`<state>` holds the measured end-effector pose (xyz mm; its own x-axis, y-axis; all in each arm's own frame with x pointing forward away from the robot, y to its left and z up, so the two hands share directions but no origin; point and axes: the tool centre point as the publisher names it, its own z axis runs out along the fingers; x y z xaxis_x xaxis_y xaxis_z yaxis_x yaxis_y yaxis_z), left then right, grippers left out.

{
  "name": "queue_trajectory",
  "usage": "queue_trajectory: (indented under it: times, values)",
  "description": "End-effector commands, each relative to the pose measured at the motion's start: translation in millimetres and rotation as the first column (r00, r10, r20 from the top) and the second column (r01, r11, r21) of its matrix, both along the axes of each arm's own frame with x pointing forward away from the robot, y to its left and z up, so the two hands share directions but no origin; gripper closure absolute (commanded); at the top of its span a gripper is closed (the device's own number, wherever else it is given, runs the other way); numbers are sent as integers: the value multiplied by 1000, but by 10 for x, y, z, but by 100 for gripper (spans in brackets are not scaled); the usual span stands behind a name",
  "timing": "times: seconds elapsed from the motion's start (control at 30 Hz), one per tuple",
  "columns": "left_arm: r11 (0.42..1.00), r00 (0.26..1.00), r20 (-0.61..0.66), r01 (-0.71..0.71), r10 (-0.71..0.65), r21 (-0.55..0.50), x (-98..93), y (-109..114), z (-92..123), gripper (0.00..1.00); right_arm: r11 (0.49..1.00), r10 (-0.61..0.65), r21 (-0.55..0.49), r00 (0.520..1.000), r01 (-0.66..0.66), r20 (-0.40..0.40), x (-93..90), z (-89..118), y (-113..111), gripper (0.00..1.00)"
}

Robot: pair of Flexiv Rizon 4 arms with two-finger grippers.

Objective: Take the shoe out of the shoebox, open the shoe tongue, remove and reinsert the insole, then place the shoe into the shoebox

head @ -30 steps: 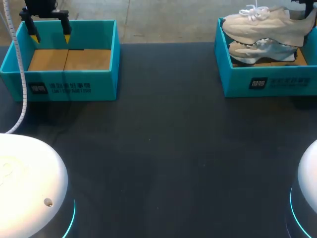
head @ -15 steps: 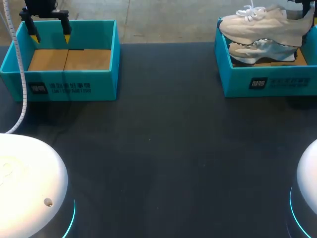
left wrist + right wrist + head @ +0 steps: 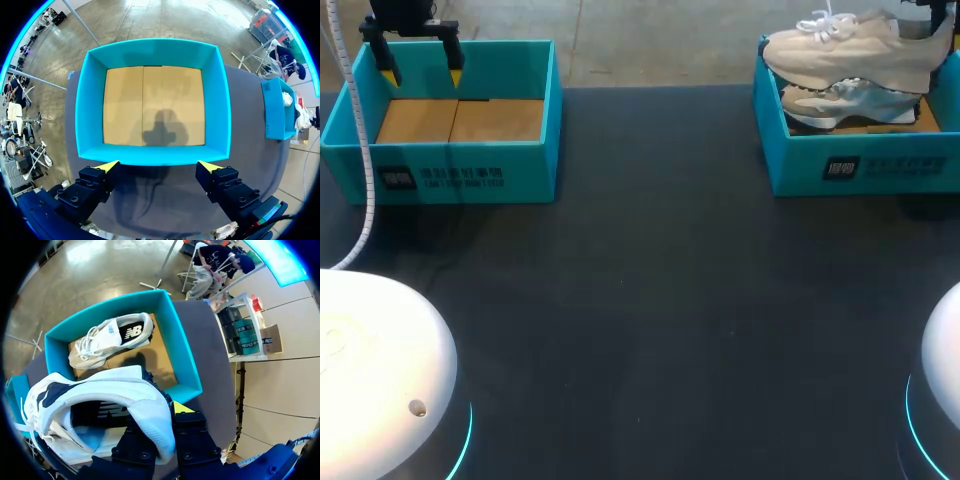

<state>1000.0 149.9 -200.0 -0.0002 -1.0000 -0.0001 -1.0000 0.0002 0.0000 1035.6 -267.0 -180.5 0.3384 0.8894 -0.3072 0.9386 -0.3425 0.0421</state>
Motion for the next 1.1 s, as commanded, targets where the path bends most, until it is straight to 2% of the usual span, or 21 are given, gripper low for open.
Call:
queue_trajectory:
  times: [0.03, 0.47, 0.6, 1.1]
  values:
    - [1000, 1000, 0, 0, 0, 0, 0, 0, 0, 0, 1000, 2, -5, 1000, -2, 3, -79, 14, 80, 100]
    - [1000, 1000, 0, 0, 0, 0, 0, 0, 0, 0, 1000, 9, 3, 999, -9, 39, -554, 90, 554, 100]
    - [1000, 1000, 0, 0, 0, 0, 0, 0, 0, 0, 999, 29, -33, 999, -28, 41, -747, 130, 807, 100]
    - [1000, 1000, 0, 0, 0, 0, 0, 0, 0, 0, 1000, 22, -14, 998, -21, 59, -1531, 97, 1742, 100]
